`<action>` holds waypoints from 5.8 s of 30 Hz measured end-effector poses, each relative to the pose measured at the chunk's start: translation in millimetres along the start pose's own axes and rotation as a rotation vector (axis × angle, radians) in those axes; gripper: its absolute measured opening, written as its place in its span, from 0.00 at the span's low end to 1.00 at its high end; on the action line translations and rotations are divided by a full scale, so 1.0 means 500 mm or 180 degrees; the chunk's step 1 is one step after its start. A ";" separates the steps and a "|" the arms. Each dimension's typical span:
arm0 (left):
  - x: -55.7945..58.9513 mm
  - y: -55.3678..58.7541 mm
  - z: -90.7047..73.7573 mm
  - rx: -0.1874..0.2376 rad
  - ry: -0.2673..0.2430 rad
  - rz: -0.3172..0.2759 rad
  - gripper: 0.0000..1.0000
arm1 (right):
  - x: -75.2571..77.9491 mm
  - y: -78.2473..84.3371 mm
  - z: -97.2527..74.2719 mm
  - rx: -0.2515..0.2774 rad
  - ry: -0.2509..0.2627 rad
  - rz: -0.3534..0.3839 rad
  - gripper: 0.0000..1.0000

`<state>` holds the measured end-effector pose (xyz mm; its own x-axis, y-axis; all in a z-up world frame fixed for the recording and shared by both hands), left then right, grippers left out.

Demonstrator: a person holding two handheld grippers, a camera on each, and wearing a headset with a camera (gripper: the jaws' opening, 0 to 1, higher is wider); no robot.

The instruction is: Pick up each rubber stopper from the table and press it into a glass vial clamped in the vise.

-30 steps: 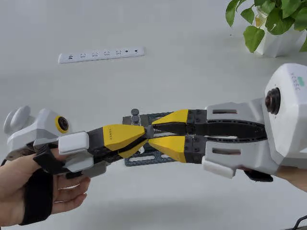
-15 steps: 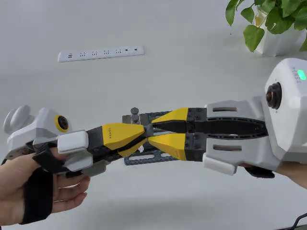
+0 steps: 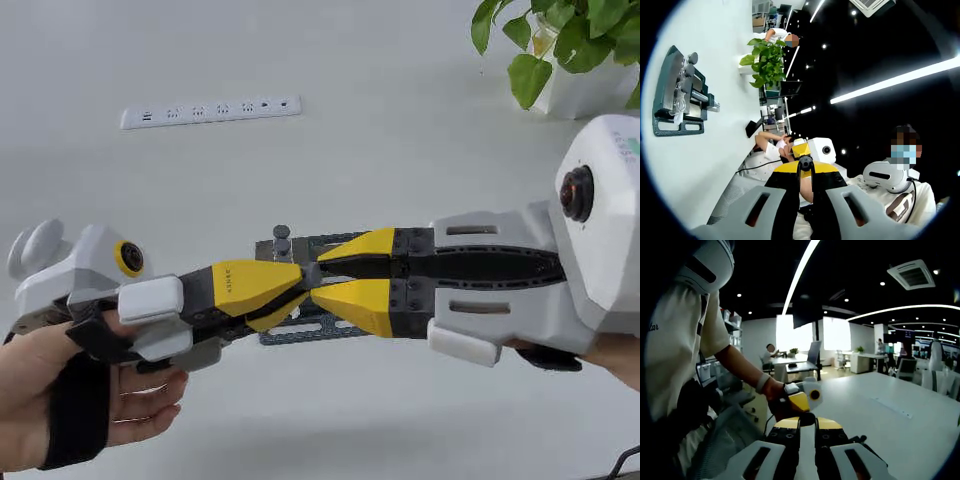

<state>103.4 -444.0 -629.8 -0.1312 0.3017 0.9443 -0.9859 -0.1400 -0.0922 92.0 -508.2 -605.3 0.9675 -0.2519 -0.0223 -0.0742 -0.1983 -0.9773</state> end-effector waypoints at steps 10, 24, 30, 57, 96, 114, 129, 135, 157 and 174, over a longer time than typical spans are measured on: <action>-0.012 -0.003 -0.006 -0.0041 -0.0170 0.0315 0.06 | 0.000 0.013 0.001 -0.0114 0.0001 0.0007 0.05; -0.057 -0.001 -0.019 -0.0240 -0.0764 0.1191 0.47 | 0.028 0.054 0.003 -0.0579 0.0194 -0.0013 0.05; -0.093 -0.016 -0.040 -0.0452 -0.1328 0.1867 0.63 | 0.043 0.084 0.002 -0.0833 0.0159 0.0031 0.05; -0.172 -0.049 -0.133 -0.0992 -0.2911 0.3570 0.99 | 0.078 0.158 0.032 -0.1741 -0.0084 0.0095 0.05; -0.194 -0.044 -0.167 -0.1120 -0.3298 0.3928 0.97 | 0.179 0.166 0.121 -0.2835 -0.0773 -0.0469 0.05; -0.204 -0.043 -0.182 -0.0998 -0.3327 0.3861 0.94 | 0.189 0.181 0.169 -0.3055 -0.1012 -0.0630 0.05; -0.202 -0.044 -0.195 -0.0931 -0.3349 0.3811 0.93 | 0.189 0.196 0.188 -0.3228 -0.1089 -0.0751 0.05; -0.203 -0.041 -0.199 -0.0930 -0.3354 0.3781 0.93 | 0.186 0.195 0.191 -0.3240 -0.1111 -0.0764 0.05; -0.206 -0.042 -0.209 -0.0936 -0.3379 0.3731 0.90 | 0.183 0.199 0.199 -0.3409 -0.1175 -0.0847 0.05; -0.205 -0.040 -0.213 -0.0937 -0.3389 0.3714 0.89 | 0.183 0.201 0.199 -0.3525 -0.1197 -0.0946 0.05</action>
<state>125.3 -371.9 -758.2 -0.7846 -0.6139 0.0862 -0.4055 0.4031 -0.8204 197.2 -457.1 -726.4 0.9782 0.1966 -0.0672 0.1745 -0.9529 -0.2482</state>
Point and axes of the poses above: the centre of the closed fingertips' face, and the gripper's own axes: z roughly forward along the fingers, x roughly to its right, y roughly out of its underside, the point moved 4 cm from there along -z, roughly backward along the fingers, and after that the axes turned 1 degree about -z, right-handed, at the moved point
